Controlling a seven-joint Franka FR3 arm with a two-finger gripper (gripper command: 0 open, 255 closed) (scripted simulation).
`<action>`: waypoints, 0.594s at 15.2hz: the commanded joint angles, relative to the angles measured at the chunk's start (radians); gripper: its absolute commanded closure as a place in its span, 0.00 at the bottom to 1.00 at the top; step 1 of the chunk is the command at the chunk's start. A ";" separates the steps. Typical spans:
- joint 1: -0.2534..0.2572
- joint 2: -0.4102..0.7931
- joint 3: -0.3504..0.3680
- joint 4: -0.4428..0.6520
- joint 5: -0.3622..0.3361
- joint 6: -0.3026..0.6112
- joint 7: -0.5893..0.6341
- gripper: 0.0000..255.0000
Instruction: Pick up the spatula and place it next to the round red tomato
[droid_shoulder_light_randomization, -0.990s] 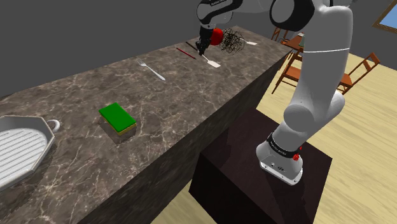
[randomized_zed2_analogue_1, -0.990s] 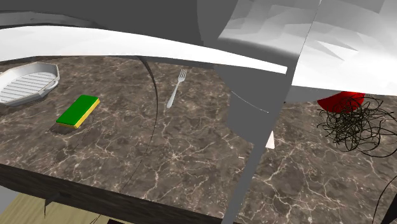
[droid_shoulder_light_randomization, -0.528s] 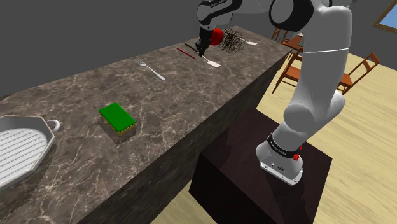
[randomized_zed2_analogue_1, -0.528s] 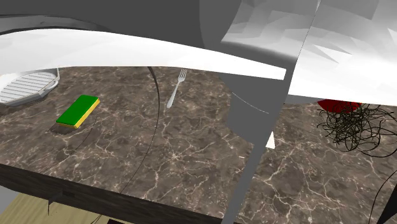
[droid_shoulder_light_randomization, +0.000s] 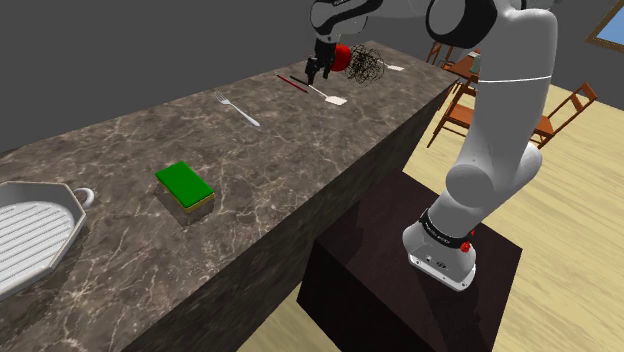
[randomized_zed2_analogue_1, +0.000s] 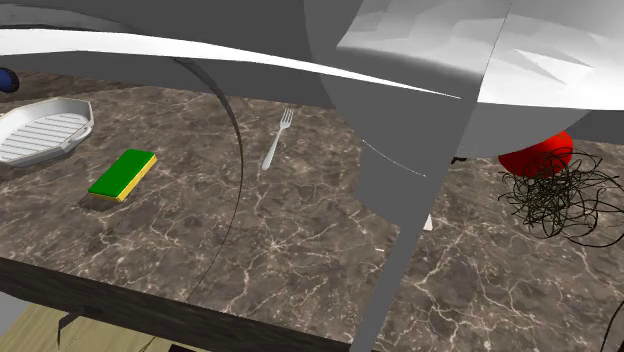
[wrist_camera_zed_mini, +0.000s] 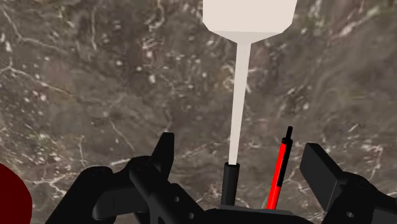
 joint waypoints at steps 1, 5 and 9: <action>0.001 -0.025 0.000 0.025 -0.001 -0.050 0.002 0.00; 0.000 -0.035 0.000 0.037 -0.001 -0.072 0.002 0.00; 0.000 -0.035 0.000 0.037 -0.001 -0.072 0.002 0.00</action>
